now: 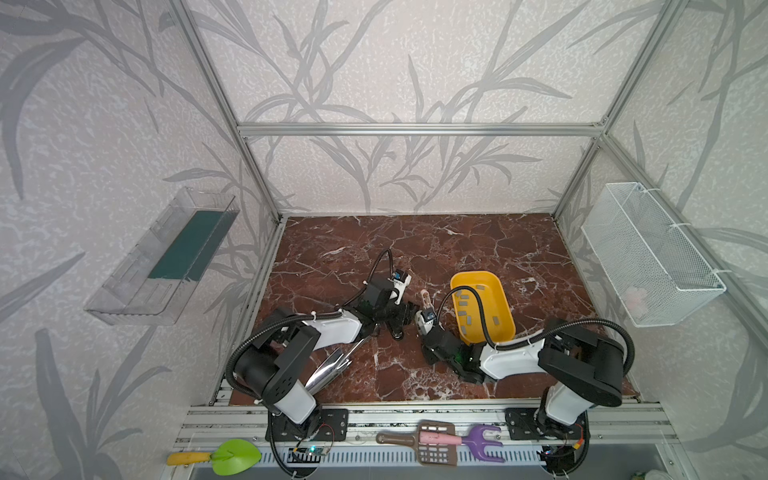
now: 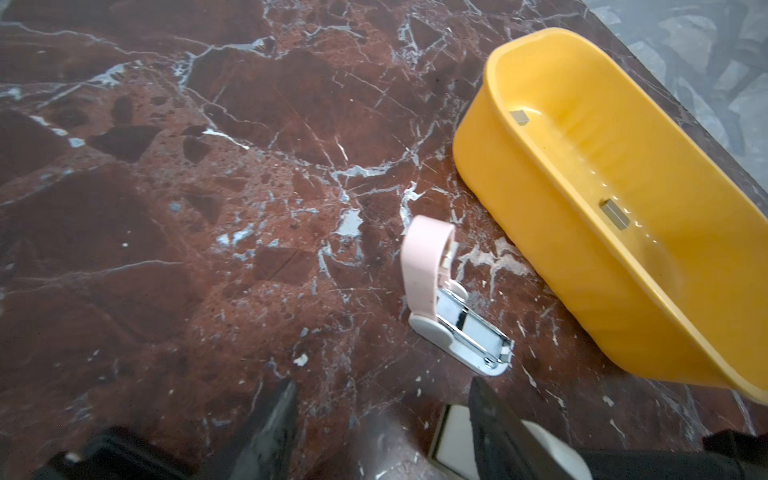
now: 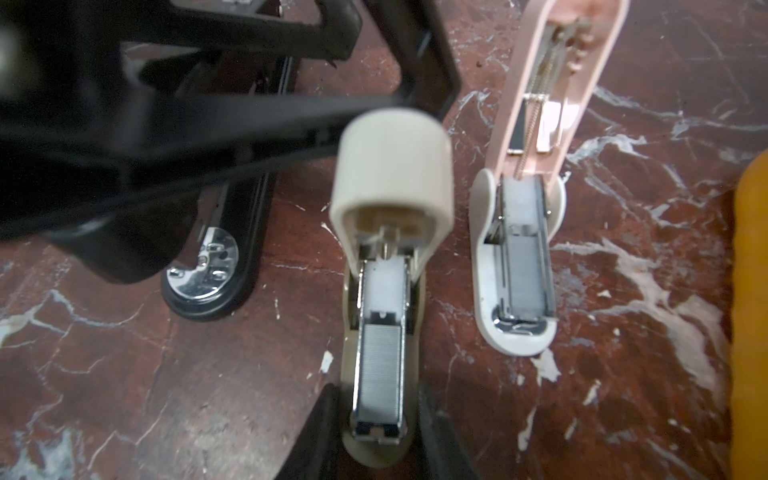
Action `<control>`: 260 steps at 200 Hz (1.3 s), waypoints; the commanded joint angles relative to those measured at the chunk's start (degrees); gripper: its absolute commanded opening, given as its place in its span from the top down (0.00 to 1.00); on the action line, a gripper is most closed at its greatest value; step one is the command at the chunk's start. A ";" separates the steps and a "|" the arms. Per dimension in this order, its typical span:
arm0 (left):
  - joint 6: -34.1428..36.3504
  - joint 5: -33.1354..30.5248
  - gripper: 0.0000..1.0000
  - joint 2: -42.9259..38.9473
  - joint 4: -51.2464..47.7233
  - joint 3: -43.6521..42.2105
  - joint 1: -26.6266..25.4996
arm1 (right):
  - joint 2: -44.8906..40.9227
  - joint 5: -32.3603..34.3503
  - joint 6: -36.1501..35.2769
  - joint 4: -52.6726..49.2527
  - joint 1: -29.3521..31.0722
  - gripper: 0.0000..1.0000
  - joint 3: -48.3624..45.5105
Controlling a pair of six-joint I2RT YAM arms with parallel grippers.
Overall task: Load the staples into the stapler
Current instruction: 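Swing the beige stapler's cover down with the left gripper while the right holds its base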
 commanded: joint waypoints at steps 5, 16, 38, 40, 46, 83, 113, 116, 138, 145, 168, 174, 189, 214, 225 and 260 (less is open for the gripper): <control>3.01 2.74 0.34 0.20 2.66 -1.29 -1.17 | 1.11 0.46 1.31 0.06 -0.70 0.77 -0.48; 3.29 2.41 0.34 0.07 3.13 -1.86 -1.38 | 0.85 0.47 1.42 0.47 -0.87 0.77 -0.87; 4.05 2.77 0.35 -0.04 3.53 -2.61 -1.52 | 0.00 0.64 1.25 0.83 -0.96 0.72 -1.36; 4.18 2.93 0.35 0.00 3.47 -2.69 -1.51 | -0.02 0.68 1.22 0.85 -0.96 0.72 -1.39; 4.41 3.37 0.36 -0.22 3.51 -2.94 -1.52 | -0.20 0.73 1.16 0.88 -0.97 0.71 -1.47; 5.74 4.44 0.37 -2.06 3.97 -4.90 -1.82 | -1.06 0.74 1.16 1.59 -0.94 0.70 -1.97; 6.87 5.50 0.37 -1.99 3.69 -5.31 -2.16 | -2.00 0.68 0.98 1.57 -0.96 0.66 -1.89; 6.95 5.46 0.37 -1.93 3.77 -5.34 -2.21 | -2.17 0.76 0.95 1.51 -0.96 0.65 -1.92; 6.89 5.35 0.37 -1.75 4.21 -5.61 -2.33 | -3.71 0.79 0.64 0.72 -0.96 0.62 -2.01; 6.91 5.36 0.37 -1.75 4.09 -5.48 -2.37 | -4.38 0.73 0.60 0.45 -0.98 0.60 -2.09; 6.89 5.26 0.37 -1.67 3.77 -5.26 -2.44 | -6.85 0.48 0.30 -0.74 -0.96 0.53 -2.50; 6.89 5.26 0.37 -1.66 3.90 -5.30 -2.42 | -7.57 0.32 0.18 -0.93 -1.00 0.52 -2.70; 6.94 5.09 0.37 -1.61 3.94 -5.27 -2.42 | -9.33 -0.42 -0.16 -1.29 -0.95 0.49 -3.29; 6.89 5.09 0.37 -1.48 3.64 -5.00 -2.42 | -13.08 -1.80 -0.51 -2.34 -0.94 0.48 -4.24; 6.89 5.26 0.37 -1.41 3.69 -4.92 -2.42 | -15.06 -2.25 -0.59 -2.85 -0.91 0.48 -4.80; 6.88 5.35 0.37 -1.63 3.68 -5.00 -2.50 | -22.37 -3.39 -0.86 -5.21 -0.95 0.56 -6.31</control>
